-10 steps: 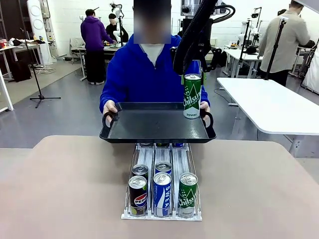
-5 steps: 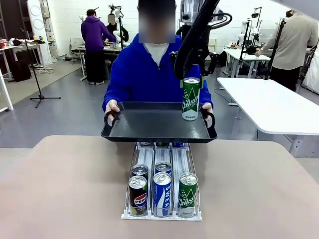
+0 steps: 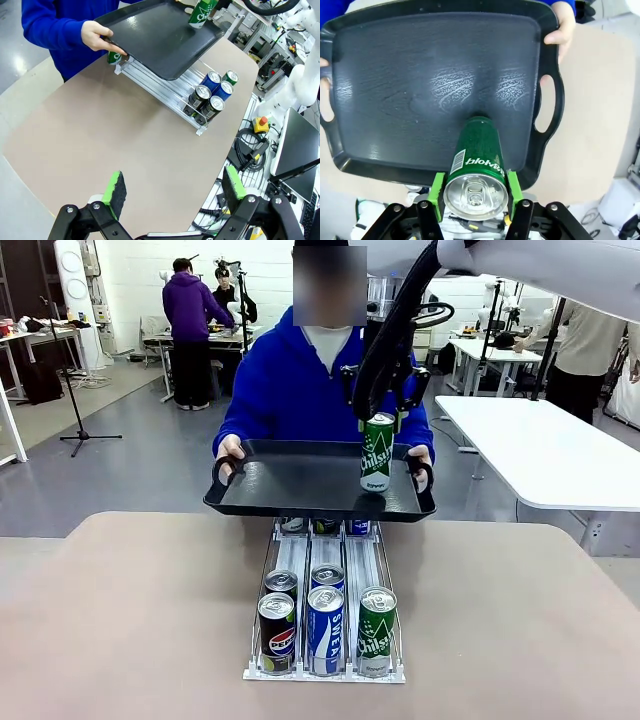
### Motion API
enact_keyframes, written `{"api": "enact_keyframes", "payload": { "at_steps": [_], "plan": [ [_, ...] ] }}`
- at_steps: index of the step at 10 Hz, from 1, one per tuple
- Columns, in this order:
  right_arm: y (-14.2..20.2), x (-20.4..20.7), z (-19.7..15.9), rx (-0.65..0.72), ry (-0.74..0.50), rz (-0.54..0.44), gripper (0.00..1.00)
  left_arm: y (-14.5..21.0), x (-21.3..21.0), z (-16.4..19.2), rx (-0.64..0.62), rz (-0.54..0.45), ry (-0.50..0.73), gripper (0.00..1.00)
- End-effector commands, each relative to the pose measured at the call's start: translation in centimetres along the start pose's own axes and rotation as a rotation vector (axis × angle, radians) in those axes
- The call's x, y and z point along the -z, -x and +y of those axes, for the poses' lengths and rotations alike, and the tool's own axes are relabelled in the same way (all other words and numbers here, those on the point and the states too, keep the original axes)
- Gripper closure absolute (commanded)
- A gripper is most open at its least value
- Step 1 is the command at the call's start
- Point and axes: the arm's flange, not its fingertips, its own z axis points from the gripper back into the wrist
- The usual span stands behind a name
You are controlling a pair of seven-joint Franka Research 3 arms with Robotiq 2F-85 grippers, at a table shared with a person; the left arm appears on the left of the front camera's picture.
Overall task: Retrieve and hand over the desired beverage to the person.
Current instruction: Place the picked can on the Handle tray extended by the person.
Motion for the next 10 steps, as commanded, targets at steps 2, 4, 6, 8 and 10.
{"api": "enact_keyframes", "payload": {
  "at_steps": [2, 4, 6, 8, 10],
  "plan": [
    [-0.45, -0.5, -0.36, -0.018, -0.013, 0.02, 0.42, -0.01, -0.12, 0.08, 0.023, -0.017, 0.01, 0.0],
    [-0.46, -0.62, -0.53, -0.023, -0.012, 0.025, 0.0, -0.01, -0.12, 0.08, 0.023, -0.017, 0.01, 0.0],
    [-0.41, -0.6, -0.61, -0.028, -0.011, 0.029, 0.0, -0.01, -0.12, 0.08, 0.023, -0.017, 0.01, 0.0],
    [-0.26, -0.68, -0.59, -0.028, -0.01, 0.025, 0.0, -0.01, -0.12, 0.08, 0.023, -0.017, 0.01, 0.0],
    [0.09, -0.85, -0.7, -0.026, -0.006, 0.021, 0.0, -0.01, -0.12, 0.08, 0.023, -0.017, 0.01, 0.0]
  ]
}}
